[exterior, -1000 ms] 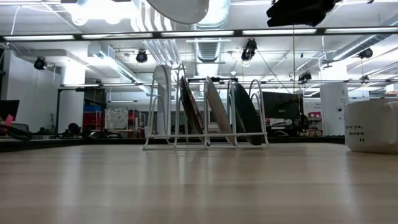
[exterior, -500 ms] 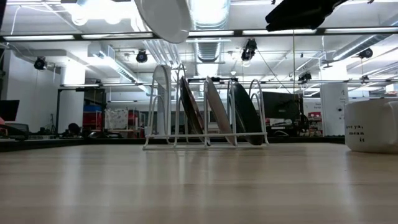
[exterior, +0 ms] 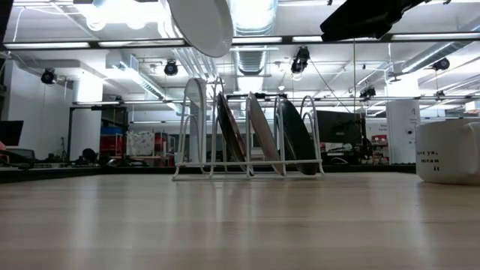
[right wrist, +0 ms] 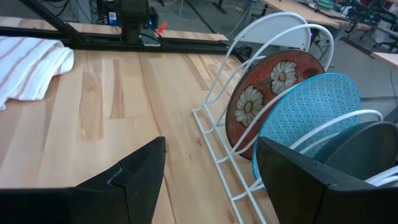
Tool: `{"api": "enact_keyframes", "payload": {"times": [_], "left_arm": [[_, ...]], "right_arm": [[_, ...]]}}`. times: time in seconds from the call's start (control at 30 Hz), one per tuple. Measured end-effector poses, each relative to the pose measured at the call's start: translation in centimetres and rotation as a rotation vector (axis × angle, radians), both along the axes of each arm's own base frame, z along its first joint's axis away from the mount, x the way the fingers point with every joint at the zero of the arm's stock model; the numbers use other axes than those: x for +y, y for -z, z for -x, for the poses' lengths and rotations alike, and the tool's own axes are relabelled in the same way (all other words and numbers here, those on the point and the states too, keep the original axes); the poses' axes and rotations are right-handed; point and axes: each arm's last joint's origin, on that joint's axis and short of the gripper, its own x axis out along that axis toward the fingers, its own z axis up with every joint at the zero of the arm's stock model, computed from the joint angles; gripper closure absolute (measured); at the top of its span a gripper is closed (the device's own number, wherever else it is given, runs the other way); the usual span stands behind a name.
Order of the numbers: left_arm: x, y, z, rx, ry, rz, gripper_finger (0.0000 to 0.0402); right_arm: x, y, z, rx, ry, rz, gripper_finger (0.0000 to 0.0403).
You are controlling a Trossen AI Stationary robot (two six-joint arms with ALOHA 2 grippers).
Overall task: Sort dishes
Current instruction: Put the white plate in the dish rack
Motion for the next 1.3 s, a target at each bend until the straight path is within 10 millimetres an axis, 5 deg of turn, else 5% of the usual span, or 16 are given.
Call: {"api": "enact_keyframes", "payload": {"times": [1.3], "left_arm": [[0.2,3.5,-1.6,0.097,-0.032,0.003,0.0356]], "right_arm": [[0.0,0.4,0.1,0.008,0.004,0.000,0.0160]]}}
